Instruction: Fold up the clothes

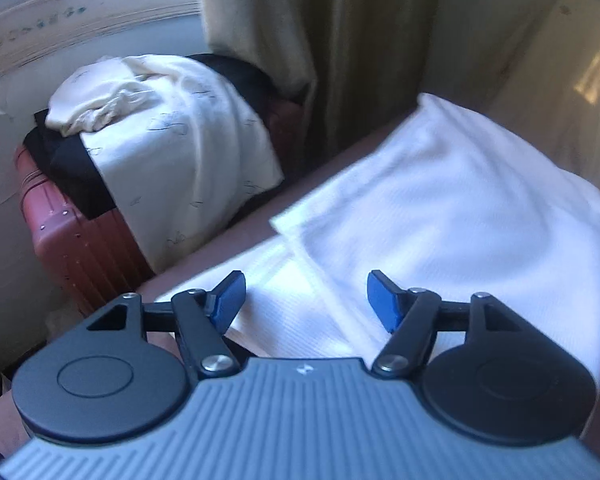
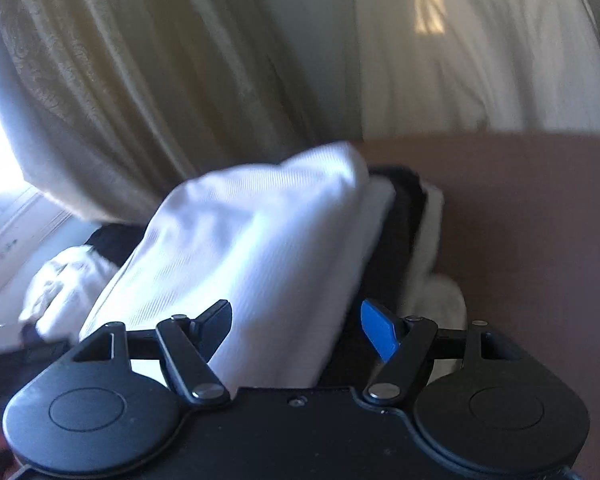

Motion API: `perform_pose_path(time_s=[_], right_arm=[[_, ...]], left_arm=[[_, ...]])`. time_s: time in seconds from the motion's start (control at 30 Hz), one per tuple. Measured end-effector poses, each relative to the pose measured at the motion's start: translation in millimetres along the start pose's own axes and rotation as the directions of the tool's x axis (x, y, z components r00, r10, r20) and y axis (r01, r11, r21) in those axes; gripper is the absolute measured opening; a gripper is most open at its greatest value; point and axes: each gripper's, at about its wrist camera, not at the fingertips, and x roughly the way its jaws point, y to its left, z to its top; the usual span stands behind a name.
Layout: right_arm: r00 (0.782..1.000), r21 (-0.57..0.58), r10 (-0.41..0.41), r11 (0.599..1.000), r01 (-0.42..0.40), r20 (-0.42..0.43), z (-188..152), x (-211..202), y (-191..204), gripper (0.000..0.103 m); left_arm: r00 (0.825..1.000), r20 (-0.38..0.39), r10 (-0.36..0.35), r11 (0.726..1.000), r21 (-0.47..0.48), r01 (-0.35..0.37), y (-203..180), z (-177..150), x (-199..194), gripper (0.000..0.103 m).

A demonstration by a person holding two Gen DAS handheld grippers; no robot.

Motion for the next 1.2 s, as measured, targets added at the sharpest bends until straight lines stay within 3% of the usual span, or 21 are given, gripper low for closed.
perform_pose_path(time_s=[0.13, 0.2, 0.3, 0.43, 0.53, 0.73, 0.9, 1.2], right_arm=[[0.997, -0.021, 0.066, 0.998, -0.066, -0.030, -6, -43, 2, 0.081], [0.999, -0.048, 0.052, 0.997, -0.052, -0.003, -5, -66, 4, 0.082], [0.998, -0.127, 0.002, 0.992, 0.005, 0.061, -13, -101, 11, 0.082], [0.996, -0.198, -0.033, 0.979, 0.048, 0.078, -29, -135, 20, 0.082], [0.996, -0.200, -0.045, 0.978, 0.060, 0.078, -37, -156, 20, 0.082], [0.996, -0.185, -0.067, 0.980, 0.077, 0.059, -50, -192, 12, 0.082], [0.999, -0.259, -0.048, 0.965, 0.051, 0.018, -68, -215, 14, 0.084], [0.993, -0.323, -0.101, 0.943, 0.077, -0.058, -94, -232, 11, 0.088]], left_arm=[[0.993, -0.004, -0.117, 0.993, -0.001, 0.117, -16, -8, -29, 0.082], [0.996, 0.022, -0.090, 0.993, 0.073, 0.088, -30, -21, -48, 0.091], [0.998, 0.050, -0.035, 0.986, 0.167, 0.026, -46, -49, -71, 0.093], [0.992, 0.009, -0.128, 0.990, 0.068, 0.127, -42, -83, -105, 0.093], [0.983, -0.002, -0.186, 0.981, 0.059, 0.185, -47, -104, -135, 0.093], [0.986, -0.029, -0.163, 0.983, 0.081, 0.165, -57, -141, -178, 0.093], [0.997, -0.013, -0.082, 0.991, 0.107, 0.083, -63, -166, -202, 0.093], [0.998, -0.035, -0.050, 0.981, 0.188, 0.055, -91, -184, -221, 0.099]])
